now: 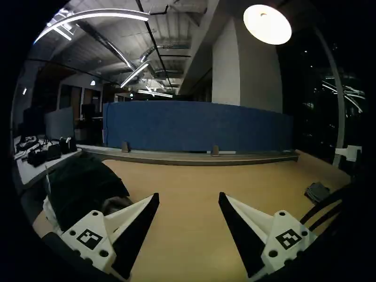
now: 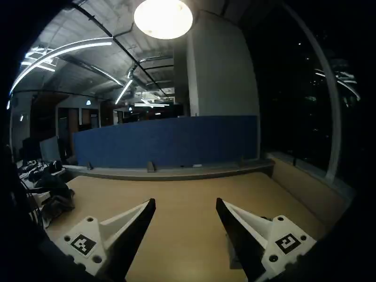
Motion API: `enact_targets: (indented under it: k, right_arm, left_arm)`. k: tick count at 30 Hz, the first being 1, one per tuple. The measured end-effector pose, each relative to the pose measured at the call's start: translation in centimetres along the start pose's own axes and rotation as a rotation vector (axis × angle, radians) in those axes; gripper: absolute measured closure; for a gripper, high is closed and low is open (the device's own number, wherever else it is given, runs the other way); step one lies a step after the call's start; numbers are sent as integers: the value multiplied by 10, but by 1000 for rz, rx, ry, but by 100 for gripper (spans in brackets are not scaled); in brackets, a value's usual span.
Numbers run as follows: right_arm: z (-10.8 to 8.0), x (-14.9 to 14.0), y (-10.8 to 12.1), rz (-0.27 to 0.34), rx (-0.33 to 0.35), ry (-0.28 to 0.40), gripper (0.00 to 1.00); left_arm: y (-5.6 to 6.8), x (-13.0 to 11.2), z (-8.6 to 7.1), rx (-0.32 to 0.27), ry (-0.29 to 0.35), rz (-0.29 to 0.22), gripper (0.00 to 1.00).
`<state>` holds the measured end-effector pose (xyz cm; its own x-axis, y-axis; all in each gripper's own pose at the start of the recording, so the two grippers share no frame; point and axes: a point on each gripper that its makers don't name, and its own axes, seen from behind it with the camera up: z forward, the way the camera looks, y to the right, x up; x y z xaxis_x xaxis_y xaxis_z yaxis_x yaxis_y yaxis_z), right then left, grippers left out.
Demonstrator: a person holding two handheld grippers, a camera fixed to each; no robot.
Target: Fold towel
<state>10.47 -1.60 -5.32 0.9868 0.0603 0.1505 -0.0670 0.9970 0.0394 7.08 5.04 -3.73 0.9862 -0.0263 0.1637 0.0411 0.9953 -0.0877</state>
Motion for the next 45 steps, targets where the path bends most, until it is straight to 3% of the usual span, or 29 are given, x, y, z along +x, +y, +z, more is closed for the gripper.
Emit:
enact_targets:
  k: [6, 11, 20, 27, 36, 45]
  right_arm:
    - [6, -1, -13, -35, 10, -20, 0]
    - [13, -3, -22, -68, 6, -39, 0]
    - [26, -13, -46, -136, 7, -55, 0]
    - [38, -25, -54, -153, 0, -56, 0]
    - [48, -32, -56, -158, 0, -62, 0]
    - [53, -32, -52, -146, -4, -62, 0]
  left_arm:
    - [7, -8, 2, 0, 55, 88, 6]
    - [5, -14, 3, 5, 93, 115, 6]
    - [-23, -30, 18, 23, 145, 101, 6]
    - [-41, -50, 32, 37, 147, 64, 6]
    - [-51, -63, 42, 49, 142, 41, 6]
    - [-57, -63, 41, 58, 154, 23, 6]
